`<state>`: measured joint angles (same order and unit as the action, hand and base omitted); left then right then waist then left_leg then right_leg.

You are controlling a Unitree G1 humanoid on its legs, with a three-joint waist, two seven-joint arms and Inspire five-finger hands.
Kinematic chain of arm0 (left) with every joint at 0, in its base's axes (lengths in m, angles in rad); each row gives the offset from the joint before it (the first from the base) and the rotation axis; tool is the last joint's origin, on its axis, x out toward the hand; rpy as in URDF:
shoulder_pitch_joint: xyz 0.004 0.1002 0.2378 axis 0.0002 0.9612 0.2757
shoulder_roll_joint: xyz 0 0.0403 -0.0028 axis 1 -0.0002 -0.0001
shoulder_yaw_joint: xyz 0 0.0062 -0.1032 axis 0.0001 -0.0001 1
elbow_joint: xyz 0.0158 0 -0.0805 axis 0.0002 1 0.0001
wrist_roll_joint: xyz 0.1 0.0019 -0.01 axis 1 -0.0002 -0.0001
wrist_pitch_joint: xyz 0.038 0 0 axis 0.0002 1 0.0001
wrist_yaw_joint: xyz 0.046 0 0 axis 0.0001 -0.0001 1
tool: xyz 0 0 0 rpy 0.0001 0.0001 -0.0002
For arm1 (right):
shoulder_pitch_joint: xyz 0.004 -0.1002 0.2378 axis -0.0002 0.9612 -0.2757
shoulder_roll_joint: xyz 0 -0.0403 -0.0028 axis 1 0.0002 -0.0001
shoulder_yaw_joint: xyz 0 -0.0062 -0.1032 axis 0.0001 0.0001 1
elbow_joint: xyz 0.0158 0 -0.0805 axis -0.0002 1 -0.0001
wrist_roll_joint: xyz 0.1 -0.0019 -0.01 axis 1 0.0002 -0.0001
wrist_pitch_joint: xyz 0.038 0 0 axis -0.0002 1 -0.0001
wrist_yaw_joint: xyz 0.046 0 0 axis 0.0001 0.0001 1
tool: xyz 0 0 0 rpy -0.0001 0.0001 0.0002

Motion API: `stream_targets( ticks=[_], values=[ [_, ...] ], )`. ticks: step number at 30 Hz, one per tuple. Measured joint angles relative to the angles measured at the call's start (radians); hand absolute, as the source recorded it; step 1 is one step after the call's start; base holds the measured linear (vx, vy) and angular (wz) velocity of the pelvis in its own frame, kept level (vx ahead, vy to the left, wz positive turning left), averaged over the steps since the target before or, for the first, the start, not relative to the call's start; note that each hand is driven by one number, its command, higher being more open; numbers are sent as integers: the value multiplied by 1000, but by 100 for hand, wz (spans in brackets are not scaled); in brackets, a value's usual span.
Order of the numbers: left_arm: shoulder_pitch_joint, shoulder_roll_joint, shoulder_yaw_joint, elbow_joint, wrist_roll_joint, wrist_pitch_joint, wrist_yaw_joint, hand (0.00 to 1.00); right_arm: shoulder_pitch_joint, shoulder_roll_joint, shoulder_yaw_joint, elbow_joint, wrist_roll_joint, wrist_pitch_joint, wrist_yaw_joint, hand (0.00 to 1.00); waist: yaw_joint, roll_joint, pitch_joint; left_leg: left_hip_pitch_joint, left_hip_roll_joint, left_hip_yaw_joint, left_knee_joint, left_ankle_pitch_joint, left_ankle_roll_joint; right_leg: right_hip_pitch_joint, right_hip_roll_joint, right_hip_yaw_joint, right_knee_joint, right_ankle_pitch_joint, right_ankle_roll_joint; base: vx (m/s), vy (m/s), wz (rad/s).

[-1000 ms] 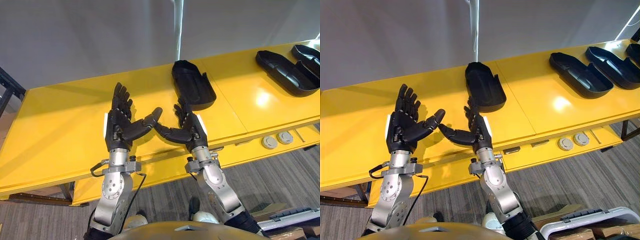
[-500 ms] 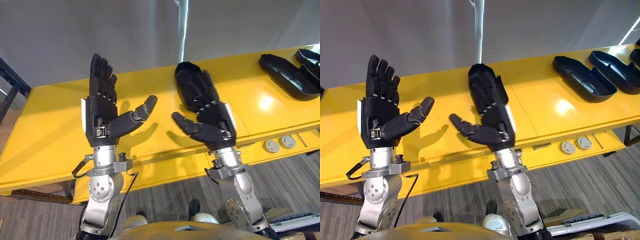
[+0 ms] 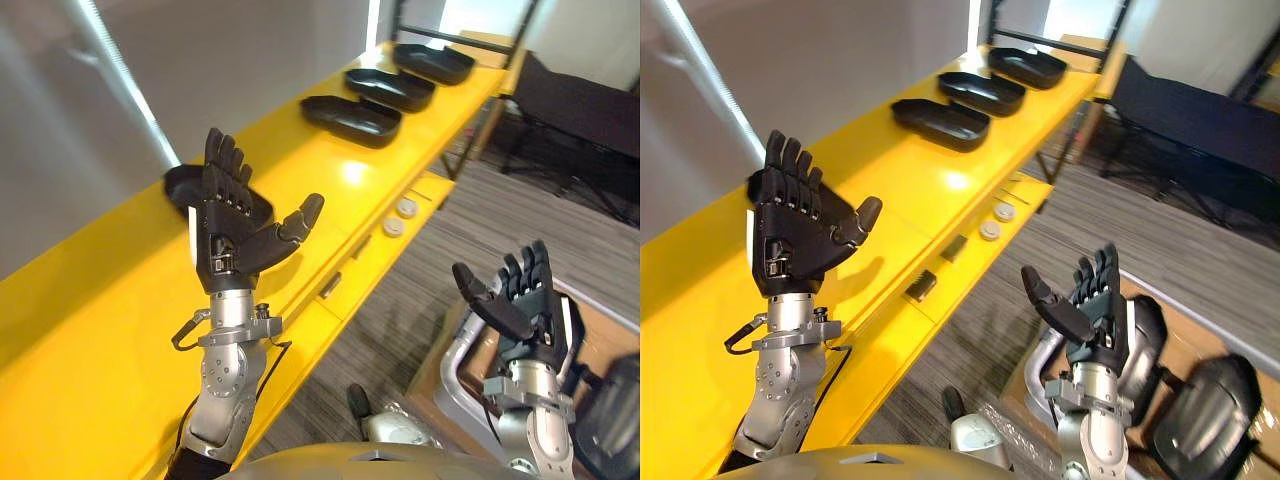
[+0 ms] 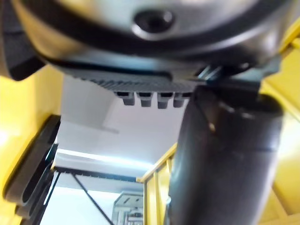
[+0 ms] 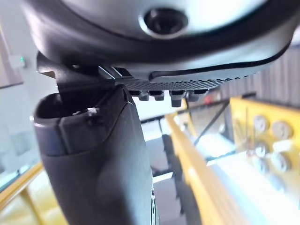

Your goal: Walk over and take three plastic housings, then place them on the shelf

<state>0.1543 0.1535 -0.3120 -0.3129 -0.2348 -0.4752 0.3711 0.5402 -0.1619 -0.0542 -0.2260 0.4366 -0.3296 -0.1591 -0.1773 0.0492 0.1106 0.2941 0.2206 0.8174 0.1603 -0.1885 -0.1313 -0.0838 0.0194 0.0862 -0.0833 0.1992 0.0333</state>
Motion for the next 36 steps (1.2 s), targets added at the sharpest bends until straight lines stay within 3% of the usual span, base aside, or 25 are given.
stream_targets(
  ticks=[2, 4, 6, 8, 9, 10, 11, 12, 15, 19, 21, 22, 25, 26, 28, 29, 32, 34, 36],
  values=[
    [-13, 1, -15, 0, 1, 1, 0, 100, 32, 0, -6, 2, -21, -1, -7, 100, -32, 11, 5, 13, 2, -4, 18, -12, 23, 2, 8, 7, 1, 2, -3, -40, 2, -60],
    [-39, 2, -26, 0, 8, 5, 2, 100, 30, -3, -11, 3, -47, -1, -7, 100, -32, 16, 10, 5, 4, -58, 61, -28, 70, 1, 19, 41, -1, 2, -4, -40, -32, -53],
    [-51, 6, -27, -7, 15, 23, 9, 100, 4, -24, -3, 3, -71, -1, -1, 100, -21, 14, 16, -35, -3, -233, 156, -57, 169, 2, 23, 86, 4, -10, -21, -63, 17, -90],
    [-41, 31, -25, -33, 19, 51, 12, 100, -86, -97, 27, 11, -71, -1, 4, 100, 22, 53, 27, -89, -54, -475, 217, -120, 217, -25, 40, 113, 4, -20, -35, -118, 130, -116],
    [-32, 39, -22, -43, 19, 52, 10, 100, -123, -113, 36, 21, -72, -1, 5, 100, 31, 60, 28, -106, -62, -518, 230, -120, 218, -41, 46, 111, 4, -21, -37, -150, 98, -107],
    [-28, 39, -19, -51, 13, 55, 2, 100, -189, -128, 51, 36, -75, 0, 3, 100, 59, 87, 35, -152, -55, -569, 273, -117, 222, -78, 52, 99, 30, -36, -56, -120, 23, -71],
    [-33, 30, -15, -49, 11, 58, -6, 100, -224, -135, 56, 40, -75, 0, -2, 100, 74, 105, 57, -174, -42, -590, 299, -126, 217, -121, 62, 77, 139, -46, -73, -68, 23, -38],
    [-34, 44, -11, -47, 11, 65, -15, 100, -266, -134, 69, 47, -74, 0, -10, 100, 79, 83, 87, -195, -64, -610, 335, -141, 198, -145, 39, 54, 235, -96, -21, -53, 24, 18],
    [10, 37, -14, -17, 4, 71, -12, 100, -295, -136, 108, 70, -73, 4, -27, 100, 97, 83, 121, -251, -70, -684, 356, -147, 176, -112, 20, 10, 133, -48, -10, -36, 32, 50],
    [36, 51, -35, 9, 9, 45, -39, 100, -243, -95, 185, 87, 16, 2, -53, 100, 104, 57, 141, -282, -89, -743, 319, -163, 148, -127, -7, -40, 130, -34, 4, -58, 45, 63],
    [21, 73, -67, 9, 51, 37, -42, 100, -237, -78, 186, 165, 11, 0, -55, 100, 106, 55, 144, -277, -113, -757, 309, -166, 142, -130, -30, -32, 144, -11, 21, -52, 114, 17],
    [-1, 91, -88, 8, 55, 37, -53, 100, -220, -68, 184, 208, 10, 0, -55, 100, 108, 58, 154, -250, -125, -760, 304, -180, 122, -118, -36, -16, 152, -1, 28, -56, 171, -25],
    [-27, 115, -94, 7, 41, 37, -98, 100, -130, -36, 177, 226, 8, -35, -25, 100, 105, 48, 179, -190, -153, -750, 308, -238, 113, -102, -42, 36, 181, 16, 52, -165, 219, -71],
    [-31, 125, -79, 6, 40, 37, -118, 100, -101, -14, 174, 213, 13, -50, 7, 100, 93, 16, 206, -162, -177, -725, 308, -237, 114, -95, -52, 37, 184, 60, 54, -212, 124, -76],
    [-12, 112, -51, 4, 31, 38, -143, 100, -74, -3, 173, 177, 17, -70, 53, 100, 94, 12, 221, -163, -172, -668, 287, -229, 127, -109, -58, -9, 155, 146, 78, -403, 44, -103],
    [14, 100, -25, 5, 15, 43, -162, 100, -94, 0, 188, 168, 19, -91, 87, 100, 104, -4, 222, -182, -176, -591, 266, -203, 154, -189, -87, -114, 403, -36, -13, -488, 39, -126],
    [24, 64, -22, 7, -33, 78, -164, 100, -236, -6, 262, 206, 0, -108, 87, 100, 141, 9, 217, -239, -138, -520, 262, -150, 170, -177, -228, -283, 765, -288, -77, -323, 32, -85],
    [22, 56, -19, 14, -34, 86, -162, 100, -359, -5, 354, 256, -39, -112, 35, 100, 164, 18, 211, -323, -82, -508, 315, -139, 162, -114, -305, -306, 836, -334, -90, -232, -75, -50],
    [10, 54, -27, 43, -54, 88, -168, 100, -425, 3, 439, 264, -84, -105, -18, 100, 206, 15, 208, -403, -29, -508, 363, -126, 140, -27, -369, -292, 805, -343, -74, -248, -217, -45]
  ],
)
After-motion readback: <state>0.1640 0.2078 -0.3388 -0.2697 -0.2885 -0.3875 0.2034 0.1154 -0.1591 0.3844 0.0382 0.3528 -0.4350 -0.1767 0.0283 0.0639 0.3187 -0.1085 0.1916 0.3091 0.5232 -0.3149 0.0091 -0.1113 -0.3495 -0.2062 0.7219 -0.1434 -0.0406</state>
